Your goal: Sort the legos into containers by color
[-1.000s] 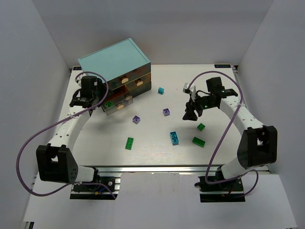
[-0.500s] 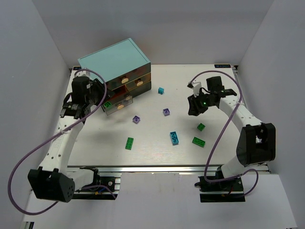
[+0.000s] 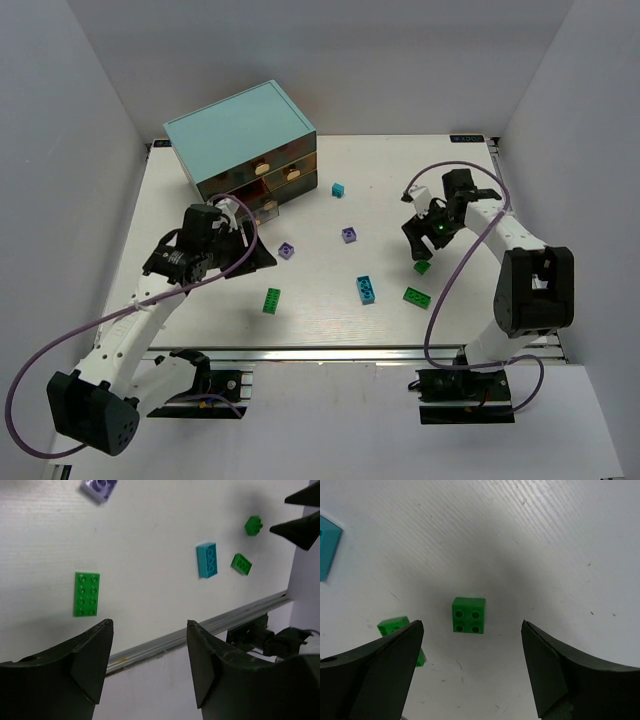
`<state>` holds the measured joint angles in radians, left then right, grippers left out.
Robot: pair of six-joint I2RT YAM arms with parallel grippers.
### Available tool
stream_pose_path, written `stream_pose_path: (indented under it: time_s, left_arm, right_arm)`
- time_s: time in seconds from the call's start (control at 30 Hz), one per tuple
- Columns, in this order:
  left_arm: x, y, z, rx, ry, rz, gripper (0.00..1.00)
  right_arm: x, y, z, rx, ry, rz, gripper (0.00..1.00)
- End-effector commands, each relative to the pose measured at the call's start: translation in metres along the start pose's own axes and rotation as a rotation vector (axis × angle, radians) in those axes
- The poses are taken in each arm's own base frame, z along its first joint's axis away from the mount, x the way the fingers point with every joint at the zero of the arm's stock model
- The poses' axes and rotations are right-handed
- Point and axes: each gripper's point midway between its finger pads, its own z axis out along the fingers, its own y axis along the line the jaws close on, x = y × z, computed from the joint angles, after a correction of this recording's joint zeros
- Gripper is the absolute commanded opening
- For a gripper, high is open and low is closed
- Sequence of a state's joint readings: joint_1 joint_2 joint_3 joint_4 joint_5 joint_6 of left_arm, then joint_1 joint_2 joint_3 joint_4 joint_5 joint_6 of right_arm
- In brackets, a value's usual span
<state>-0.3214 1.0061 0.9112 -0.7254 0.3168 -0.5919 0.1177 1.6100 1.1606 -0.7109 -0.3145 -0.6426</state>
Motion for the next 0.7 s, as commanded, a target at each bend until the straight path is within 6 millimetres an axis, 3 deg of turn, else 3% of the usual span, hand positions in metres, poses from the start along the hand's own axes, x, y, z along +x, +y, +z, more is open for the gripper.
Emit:
stream_pose_path:
  time_s: [0.0,0.2,0.43,0.53,0.57,0.67]
  left_arm:
    - [0.008,0.002,-0.008,-0.032,-0.016,0.033,0.71]
    - [0.029,0.029,0.001,-0.138,0.004,0.006,0.72]
    - [0.046,0.053,0.004,-0.235,0.007,-0.038,0.75]
    - [0.051,0.067,0.002,-0.299,0.002,-0.065,0.77]
    - [0.05,0.076,0.001,-0.344,-0.018,-0.074,0.78]
    - [0.051,0.082,-0.001,-0.377,-0.034,-0.099,0.78]
  right_arm:
    - [0.024,0.002,0.01,-0.03,0.083,-0.059,0.84]
    - [0.037,-0.003,0.032,-0.032,0.13,-0.053,0.76]
    - [0.052,-0.006,0.044,-0.023,0.174,-0.069,0.65]
    - [0.055,-0.006,0.047,-0.024,0.174,-0.081,0.51]
    - [0.056,-0.006,0.047,-0.029,0.175,-0.083,0.37]
    - [0.045,-0.001,0.042,-0.064,0.136,-0.106,0.17]
